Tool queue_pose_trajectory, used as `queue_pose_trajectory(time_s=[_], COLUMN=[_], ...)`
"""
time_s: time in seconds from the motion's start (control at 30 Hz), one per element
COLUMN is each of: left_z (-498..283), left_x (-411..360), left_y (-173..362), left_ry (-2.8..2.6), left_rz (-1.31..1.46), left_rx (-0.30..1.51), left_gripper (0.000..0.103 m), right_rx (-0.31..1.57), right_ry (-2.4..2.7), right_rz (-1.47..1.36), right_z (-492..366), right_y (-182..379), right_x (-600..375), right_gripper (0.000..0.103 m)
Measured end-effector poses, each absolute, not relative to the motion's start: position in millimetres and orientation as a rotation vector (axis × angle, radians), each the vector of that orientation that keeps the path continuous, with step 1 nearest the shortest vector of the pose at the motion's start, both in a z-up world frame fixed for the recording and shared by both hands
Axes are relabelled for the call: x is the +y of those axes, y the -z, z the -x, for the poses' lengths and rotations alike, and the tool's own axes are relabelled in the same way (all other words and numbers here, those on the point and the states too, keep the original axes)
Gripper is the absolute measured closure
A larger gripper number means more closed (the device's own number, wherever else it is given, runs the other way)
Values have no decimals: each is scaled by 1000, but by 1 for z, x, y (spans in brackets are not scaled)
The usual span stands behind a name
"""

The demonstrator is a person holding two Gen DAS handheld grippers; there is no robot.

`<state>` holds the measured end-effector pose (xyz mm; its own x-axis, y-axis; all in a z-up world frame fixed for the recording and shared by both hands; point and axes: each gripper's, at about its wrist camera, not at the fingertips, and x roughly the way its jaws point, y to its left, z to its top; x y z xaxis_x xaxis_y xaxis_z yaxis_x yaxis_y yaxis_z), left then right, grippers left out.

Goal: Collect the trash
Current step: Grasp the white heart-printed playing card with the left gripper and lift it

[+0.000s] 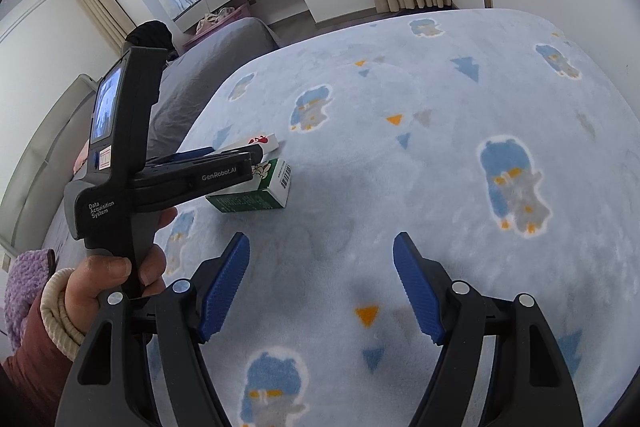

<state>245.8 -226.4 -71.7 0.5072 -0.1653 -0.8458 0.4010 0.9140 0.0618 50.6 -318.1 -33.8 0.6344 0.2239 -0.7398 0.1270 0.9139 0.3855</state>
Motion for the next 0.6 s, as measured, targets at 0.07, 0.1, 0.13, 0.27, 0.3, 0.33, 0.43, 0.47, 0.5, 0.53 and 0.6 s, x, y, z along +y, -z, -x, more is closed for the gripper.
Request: queue_pose_trajectory(time_s=[0.07, 0.1, 0.13, 0.27, 0.3, 0.33, 0.43, 0.47, 0.5, 0.53, 0.6], left_z=[-246, -245, -243, -235, -233, -231, -223, -220, -217, -212, -204], left_x=[-229, -229, -229, -226, -225, -224, -217, -215, -211, -207, -198], left_y=[73, 74, 73, 69, 67, 65, 56, 54, 51, 48, 42], left_ry=[363, 374, 381, 390, 391, 389, 389, 389, 387, 384, 375], left_rz=[-257, -253, -254, -248, -244, -244, -238, -235, -232, -228, -218], left_rx=[1000, 1006, 1007, 997, 994, 988, 967, 961, 954, 945, 931], left_gripper=[76, 81, 87, 87, 87, 87, 87, 87, 87, 87, 87], right_rx=[891, 893, 894, 900, 901, 900, 898, 897, 897, 896, 895], right_ry=[-57, -57, -56, -61, -62, -65, -78, -82, -88, -93, -108], right_rz=[-428, -428, -429, -431, -429, -425, -413, -408, -400, -392, -374], right_z=[-51, -52, -52, -56, -56, -57, -61, -63, -66, -68, -73], right_y=[34, 35, 35, 39, 40, 40, 41, 42, 43, 43, 45], right_x=[-319, -320, -320, -322, -322, -321, -318, -316, -314, -313, -308], right_gripper=[32, 32, 32, 32, 32, 32, 32, 32, 32, 32, 32])
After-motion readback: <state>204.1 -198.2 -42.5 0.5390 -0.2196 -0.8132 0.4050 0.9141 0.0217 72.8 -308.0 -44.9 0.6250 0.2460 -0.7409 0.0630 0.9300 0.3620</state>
